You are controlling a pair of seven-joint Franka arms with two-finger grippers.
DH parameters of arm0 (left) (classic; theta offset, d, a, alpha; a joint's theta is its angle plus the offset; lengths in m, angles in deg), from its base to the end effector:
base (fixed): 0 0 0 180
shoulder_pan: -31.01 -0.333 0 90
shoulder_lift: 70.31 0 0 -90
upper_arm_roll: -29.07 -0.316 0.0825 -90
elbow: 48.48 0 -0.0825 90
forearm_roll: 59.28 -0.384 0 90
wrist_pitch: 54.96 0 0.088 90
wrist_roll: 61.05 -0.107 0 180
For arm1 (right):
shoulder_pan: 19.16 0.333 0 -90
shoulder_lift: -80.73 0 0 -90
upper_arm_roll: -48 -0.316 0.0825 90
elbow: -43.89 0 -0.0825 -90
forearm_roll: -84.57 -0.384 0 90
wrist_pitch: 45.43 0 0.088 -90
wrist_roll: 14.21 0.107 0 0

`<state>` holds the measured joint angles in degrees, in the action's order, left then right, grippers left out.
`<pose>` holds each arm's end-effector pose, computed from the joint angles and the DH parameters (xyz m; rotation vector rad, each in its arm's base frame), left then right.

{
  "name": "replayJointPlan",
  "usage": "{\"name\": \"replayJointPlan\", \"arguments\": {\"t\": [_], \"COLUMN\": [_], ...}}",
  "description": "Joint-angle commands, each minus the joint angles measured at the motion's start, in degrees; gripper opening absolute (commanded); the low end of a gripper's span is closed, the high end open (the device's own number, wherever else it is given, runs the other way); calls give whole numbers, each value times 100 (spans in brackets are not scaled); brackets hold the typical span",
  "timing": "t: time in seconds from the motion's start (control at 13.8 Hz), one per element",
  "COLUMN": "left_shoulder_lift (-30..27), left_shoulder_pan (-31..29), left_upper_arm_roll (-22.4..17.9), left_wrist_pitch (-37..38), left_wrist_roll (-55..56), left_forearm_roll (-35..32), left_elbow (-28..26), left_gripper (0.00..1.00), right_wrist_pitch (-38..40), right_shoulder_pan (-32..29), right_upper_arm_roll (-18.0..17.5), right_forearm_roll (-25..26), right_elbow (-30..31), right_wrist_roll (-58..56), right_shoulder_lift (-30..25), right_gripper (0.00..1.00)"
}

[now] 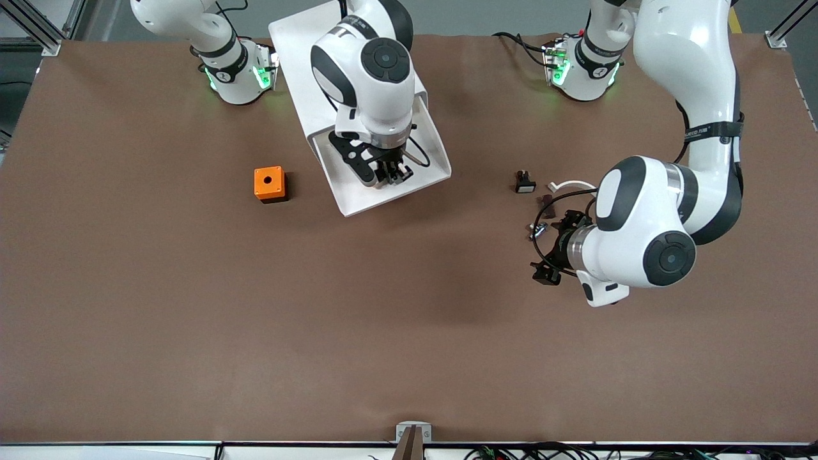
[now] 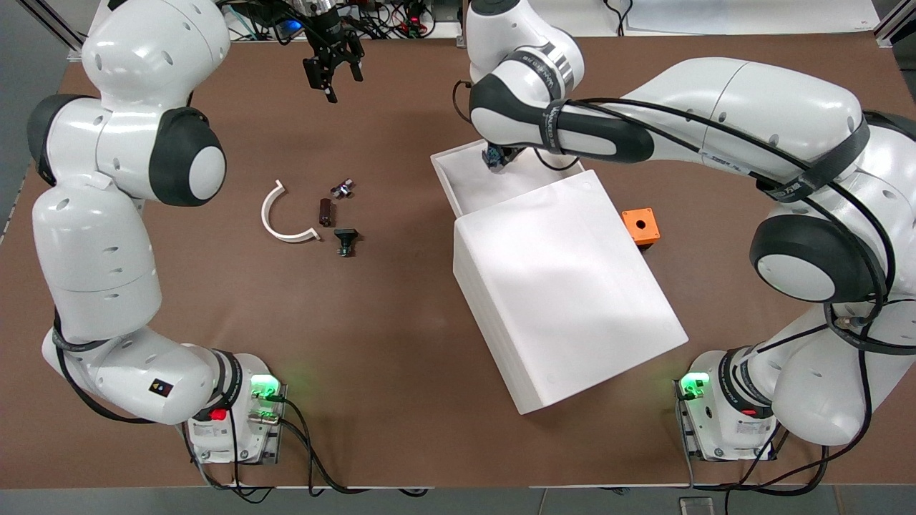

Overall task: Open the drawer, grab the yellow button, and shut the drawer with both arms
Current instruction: 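Grasp the yellow button with the right gripper and lift it out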

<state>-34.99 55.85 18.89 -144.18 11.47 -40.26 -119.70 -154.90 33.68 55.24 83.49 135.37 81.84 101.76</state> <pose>0.6546 -0.2372 0.3915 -2.6492 -1.5125 0.5648 0.4532 0.4781 0.4177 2.7912 -1.3141 0.0152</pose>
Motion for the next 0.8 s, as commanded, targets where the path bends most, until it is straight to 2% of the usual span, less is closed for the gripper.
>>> {"name": "replayJointPlan", "arguments": {"t": [0.0,0.22,0.43,0.72], "left_shoulder_lift": [-192,-183,-183,-131], "left_shoulder_pan": [21,73,100,292], "left_upper_arm_roll": [-11,15,33,314], "left_wrist_pitch": [-16,-16,-16,-235], "left_wrist_roll": [-430,-1115,-1501,-2642], "left_forearm_roll": [-117,-144,-188,-214], "left_elbow": [-59,-67,-67,-85], "left_gripper": [99,99,99,100], "right_wrist_pitch": [285,523,620,506], "right_shoulder_pan": [-605,-1650,-2740,-4296], "right_upper_arm_roll": [-21,5,5,5], "right_forearm_roll": [-14,-357,-357,-357], "right_elbow": [-191,-192,-35,116], "right_wrist_roll": [-908,-3057,-5168,-8008], "right_shoulder_lift": [-257,-511,-495,-381], "right_gripper": [0,0,0,0]}}
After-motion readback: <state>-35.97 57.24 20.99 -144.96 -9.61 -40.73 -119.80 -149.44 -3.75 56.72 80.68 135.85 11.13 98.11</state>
